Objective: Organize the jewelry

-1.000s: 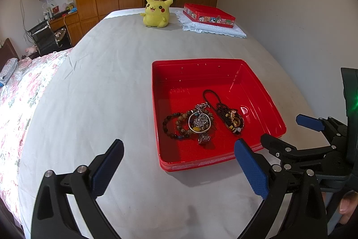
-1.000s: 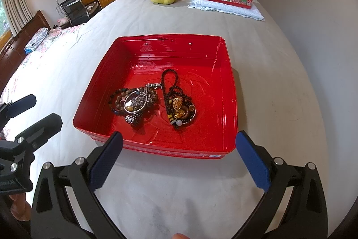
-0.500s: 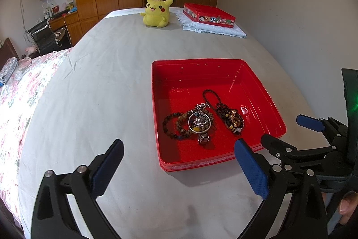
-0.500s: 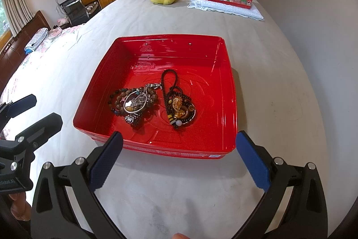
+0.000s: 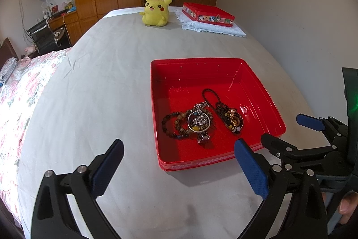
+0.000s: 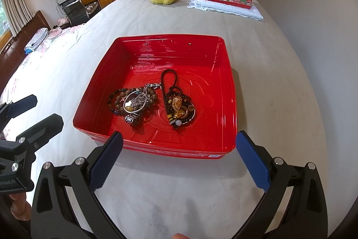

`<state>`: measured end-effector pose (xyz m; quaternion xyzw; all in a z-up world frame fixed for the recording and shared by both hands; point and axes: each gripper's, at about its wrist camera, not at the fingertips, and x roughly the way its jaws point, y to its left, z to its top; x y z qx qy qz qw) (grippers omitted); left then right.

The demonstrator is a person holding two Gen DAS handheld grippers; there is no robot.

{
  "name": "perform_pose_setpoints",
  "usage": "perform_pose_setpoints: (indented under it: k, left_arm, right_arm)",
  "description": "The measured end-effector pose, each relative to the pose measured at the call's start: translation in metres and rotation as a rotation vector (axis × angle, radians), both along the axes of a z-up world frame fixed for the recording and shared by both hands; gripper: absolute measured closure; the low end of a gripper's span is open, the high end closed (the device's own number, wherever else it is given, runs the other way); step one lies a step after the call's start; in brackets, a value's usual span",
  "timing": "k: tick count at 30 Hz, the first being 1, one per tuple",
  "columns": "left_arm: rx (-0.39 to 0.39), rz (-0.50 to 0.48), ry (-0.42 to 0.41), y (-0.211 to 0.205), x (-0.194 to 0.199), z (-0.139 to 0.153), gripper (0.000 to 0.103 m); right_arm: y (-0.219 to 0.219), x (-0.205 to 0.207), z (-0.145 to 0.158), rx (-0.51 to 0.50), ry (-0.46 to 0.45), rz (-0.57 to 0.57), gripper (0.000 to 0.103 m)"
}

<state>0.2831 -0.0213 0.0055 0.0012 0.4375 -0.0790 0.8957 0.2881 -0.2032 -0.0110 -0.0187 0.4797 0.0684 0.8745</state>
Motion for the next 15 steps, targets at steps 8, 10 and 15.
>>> perform_pose_setpoints:
  k: [8, 10, 15]
  left_arm:
    - [-0.009, 0.003, 0.004, 0.0011, 0.0008, -0.0001, 0.004]
    - [-0.015, 0.004, 0.011, 0.0026, 0.0019, -0.0008, 0.004]
    - [-0.027, 0.003, 0.027, 0.0051, 0.0029, -0.0018, 0.004]
  right_arm:
    - [-0.0003, 0.0, 0.0001, 0.001, -0.001, 0.001, 0.003]
    - [-0.0007, -0.0001, 0.0015, -0.001, -0.003, -0.001, 0.003]
    - [-0.0022, -0.0011, 0.0033, 0.002, -0.002, -0.004, 0.003]
